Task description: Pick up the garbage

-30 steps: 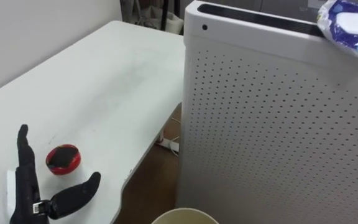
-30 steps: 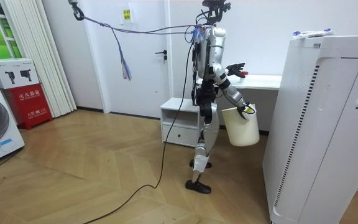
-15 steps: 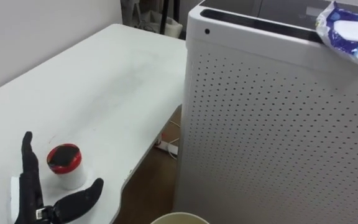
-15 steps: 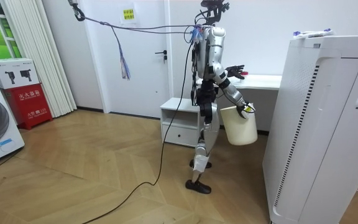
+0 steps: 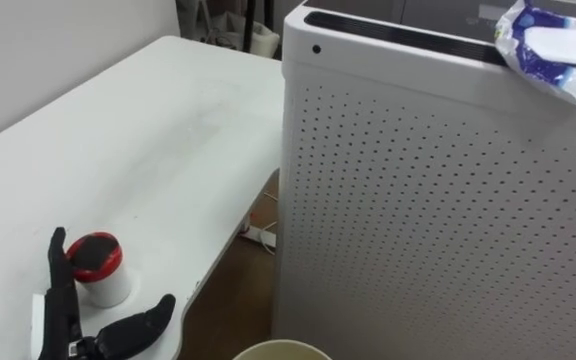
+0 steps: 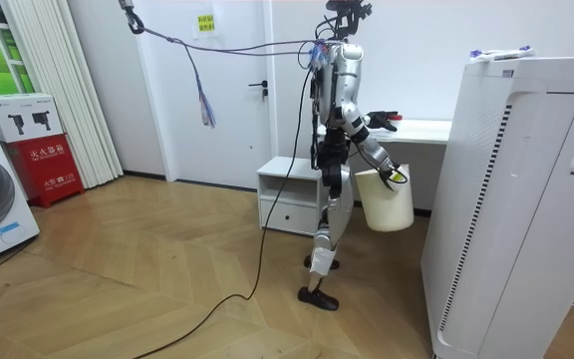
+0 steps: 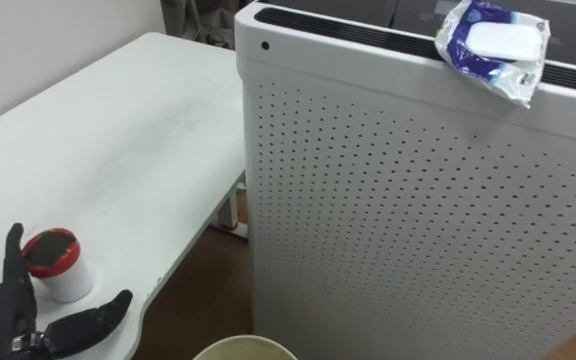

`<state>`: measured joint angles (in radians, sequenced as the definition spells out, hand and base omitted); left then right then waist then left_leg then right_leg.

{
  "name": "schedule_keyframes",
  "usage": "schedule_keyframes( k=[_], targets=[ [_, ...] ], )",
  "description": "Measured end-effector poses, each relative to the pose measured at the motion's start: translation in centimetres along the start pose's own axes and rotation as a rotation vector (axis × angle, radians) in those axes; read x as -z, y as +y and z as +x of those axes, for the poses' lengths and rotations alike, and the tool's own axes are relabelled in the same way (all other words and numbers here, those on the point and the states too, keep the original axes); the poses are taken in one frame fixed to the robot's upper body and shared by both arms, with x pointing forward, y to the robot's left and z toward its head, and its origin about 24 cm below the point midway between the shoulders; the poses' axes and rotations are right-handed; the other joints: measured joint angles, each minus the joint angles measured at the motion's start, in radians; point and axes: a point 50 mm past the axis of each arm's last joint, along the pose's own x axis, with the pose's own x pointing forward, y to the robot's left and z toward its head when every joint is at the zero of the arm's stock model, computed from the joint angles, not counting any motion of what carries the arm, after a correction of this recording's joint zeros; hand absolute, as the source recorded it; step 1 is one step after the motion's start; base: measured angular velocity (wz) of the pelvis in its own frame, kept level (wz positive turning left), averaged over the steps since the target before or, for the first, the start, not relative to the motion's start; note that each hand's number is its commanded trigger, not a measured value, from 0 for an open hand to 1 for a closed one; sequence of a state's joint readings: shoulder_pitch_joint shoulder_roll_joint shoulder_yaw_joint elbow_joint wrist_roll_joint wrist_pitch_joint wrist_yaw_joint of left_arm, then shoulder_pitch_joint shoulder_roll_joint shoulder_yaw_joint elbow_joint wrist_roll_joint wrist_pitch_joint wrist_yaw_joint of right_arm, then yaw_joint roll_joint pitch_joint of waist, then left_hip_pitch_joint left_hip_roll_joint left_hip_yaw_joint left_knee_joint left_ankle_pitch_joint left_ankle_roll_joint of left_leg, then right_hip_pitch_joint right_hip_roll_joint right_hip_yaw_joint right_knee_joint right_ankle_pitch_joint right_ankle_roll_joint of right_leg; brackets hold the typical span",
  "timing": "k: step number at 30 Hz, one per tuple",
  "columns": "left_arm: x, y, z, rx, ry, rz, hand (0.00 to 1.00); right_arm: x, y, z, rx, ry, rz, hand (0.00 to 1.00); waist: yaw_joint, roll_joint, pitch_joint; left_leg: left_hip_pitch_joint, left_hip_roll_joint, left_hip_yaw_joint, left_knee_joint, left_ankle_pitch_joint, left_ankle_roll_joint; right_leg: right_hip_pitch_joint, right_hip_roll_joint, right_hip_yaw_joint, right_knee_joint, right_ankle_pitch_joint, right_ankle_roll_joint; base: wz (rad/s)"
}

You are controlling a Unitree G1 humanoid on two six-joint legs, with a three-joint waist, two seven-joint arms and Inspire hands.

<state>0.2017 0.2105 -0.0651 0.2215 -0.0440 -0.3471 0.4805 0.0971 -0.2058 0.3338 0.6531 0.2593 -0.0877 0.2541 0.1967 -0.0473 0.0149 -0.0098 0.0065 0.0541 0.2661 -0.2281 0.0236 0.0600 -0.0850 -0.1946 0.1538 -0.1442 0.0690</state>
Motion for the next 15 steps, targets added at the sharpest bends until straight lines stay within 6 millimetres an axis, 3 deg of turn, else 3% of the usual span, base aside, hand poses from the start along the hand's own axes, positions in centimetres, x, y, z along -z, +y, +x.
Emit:
schedule_keyframes(
  k=[15],
  targets=[
    [-0.37,0.83,0.84,-0.081,0.011,-0.081,0.00,0.83,0.38,-0.33,-0.009,0.020,0.014,1.00,-0.009,0.001,-0.0008,0.000,0.000,-0.003,-0.006,0.000,0.000,-0.010,0.000,0.000,0.015,0.002,-0.004,-0.02]
  ],
)
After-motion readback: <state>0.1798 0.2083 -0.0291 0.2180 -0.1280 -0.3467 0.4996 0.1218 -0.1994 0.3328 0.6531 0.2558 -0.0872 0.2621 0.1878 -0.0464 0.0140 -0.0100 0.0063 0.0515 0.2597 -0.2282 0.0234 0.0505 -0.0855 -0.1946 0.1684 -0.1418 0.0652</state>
